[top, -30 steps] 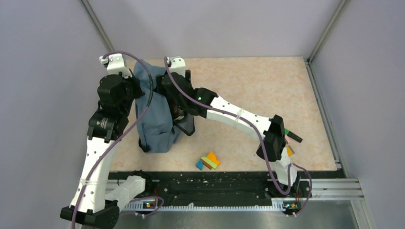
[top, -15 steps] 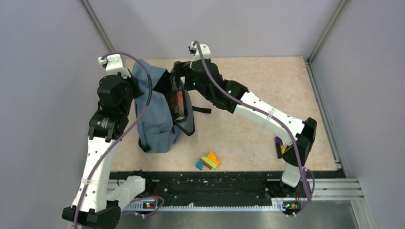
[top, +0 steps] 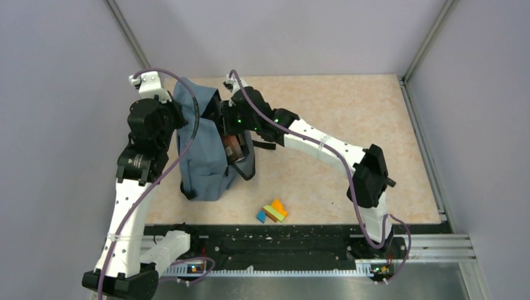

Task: Pack the student bag
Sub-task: Place the book in the student bag.

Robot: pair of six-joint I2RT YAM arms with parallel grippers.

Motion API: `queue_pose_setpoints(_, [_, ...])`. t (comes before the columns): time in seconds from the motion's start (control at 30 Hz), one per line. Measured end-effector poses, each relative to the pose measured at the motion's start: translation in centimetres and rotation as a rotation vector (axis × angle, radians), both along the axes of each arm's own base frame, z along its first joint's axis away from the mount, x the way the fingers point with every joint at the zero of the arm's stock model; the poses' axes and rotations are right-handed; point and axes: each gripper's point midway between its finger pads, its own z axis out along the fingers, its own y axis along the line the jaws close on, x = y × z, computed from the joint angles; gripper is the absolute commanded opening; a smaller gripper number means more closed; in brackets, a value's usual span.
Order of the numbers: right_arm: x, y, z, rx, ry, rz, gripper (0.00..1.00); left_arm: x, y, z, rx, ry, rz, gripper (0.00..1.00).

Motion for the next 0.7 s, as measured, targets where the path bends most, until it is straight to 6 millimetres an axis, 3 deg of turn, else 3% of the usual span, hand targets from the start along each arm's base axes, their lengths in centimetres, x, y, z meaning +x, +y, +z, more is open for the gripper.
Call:
queue_pose_setpoints(0.23, [-2.8, 2.4, 1.7, 0.129, 0.085, 0.145, 0.0, 0.0, 0.3, -0.1, 0.0, 0.001, 0.008, 0.02])
queue_pose_setpoints(0.4, [-3.0, 2.7, 1.4, 0.127, 0.087, 0.116, 0.0, 0.1, 0.4, -0.1, -0.002, 0.002, 0.007, 0.02])
queue_pose_setpoints(0.53, [-1.6, 3.3, -0.6, 0.092, 0.099, 0.029, 0.0, 0.1, 0.3, -0.2, -0.005, 0.002, 0.002, 0.02])
queue_pose_setpoints(0.7, [0.7, 3.6, -4.8, 0.032, 0.085, -0.133, 0.0, 0.2, 0.0, -0.3, -0.019, 0.001, -0.013, 0.02])
